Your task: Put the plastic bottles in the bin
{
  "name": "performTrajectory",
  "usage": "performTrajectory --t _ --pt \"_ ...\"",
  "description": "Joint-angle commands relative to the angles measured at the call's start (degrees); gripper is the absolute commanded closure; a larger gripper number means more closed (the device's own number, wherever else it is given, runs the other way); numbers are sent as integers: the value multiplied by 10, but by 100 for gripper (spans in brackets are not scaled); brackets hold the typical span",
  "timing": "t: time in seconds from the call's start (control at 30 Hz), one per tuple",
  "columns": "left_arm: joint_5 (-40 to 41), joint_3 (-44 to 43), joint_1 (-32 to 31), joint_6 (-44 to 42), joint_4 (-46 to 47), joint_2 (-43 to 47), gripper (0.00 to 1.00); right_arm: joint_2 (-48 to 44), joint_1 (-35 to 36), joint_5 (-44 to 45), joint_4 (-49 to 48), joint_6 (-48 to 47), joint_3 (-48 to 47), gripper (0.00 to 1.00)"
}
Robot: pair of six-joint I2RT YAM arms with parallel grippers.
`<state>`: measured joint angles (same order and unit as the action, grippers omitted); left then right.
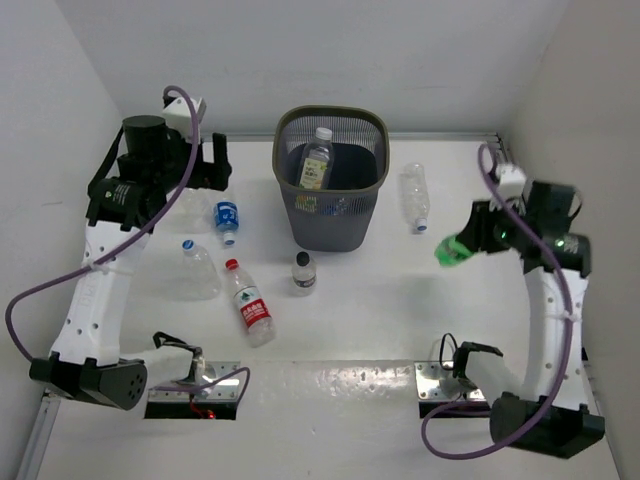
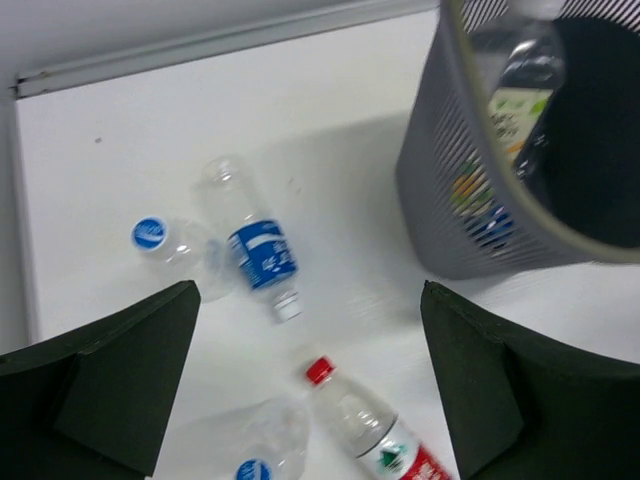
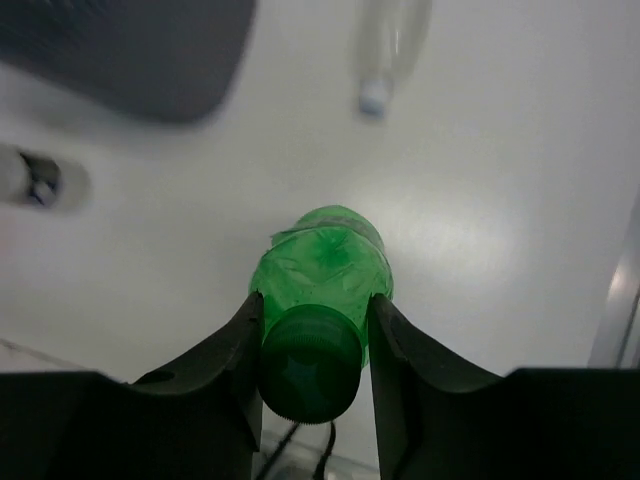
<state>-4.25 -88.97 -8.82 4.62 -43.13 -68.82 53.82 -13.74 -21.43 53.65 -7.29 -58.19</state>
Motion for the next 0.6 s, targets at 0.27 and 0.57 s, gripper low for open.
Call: performTrajectory --t 0.27,0.57 --pt "-33 8 64 -150 -130 46 1 159 76 -170 -46 201 -539 100" --pt "-31 76 82 -204 -167 90 1 360 198 -86 -147 279 -685 100"
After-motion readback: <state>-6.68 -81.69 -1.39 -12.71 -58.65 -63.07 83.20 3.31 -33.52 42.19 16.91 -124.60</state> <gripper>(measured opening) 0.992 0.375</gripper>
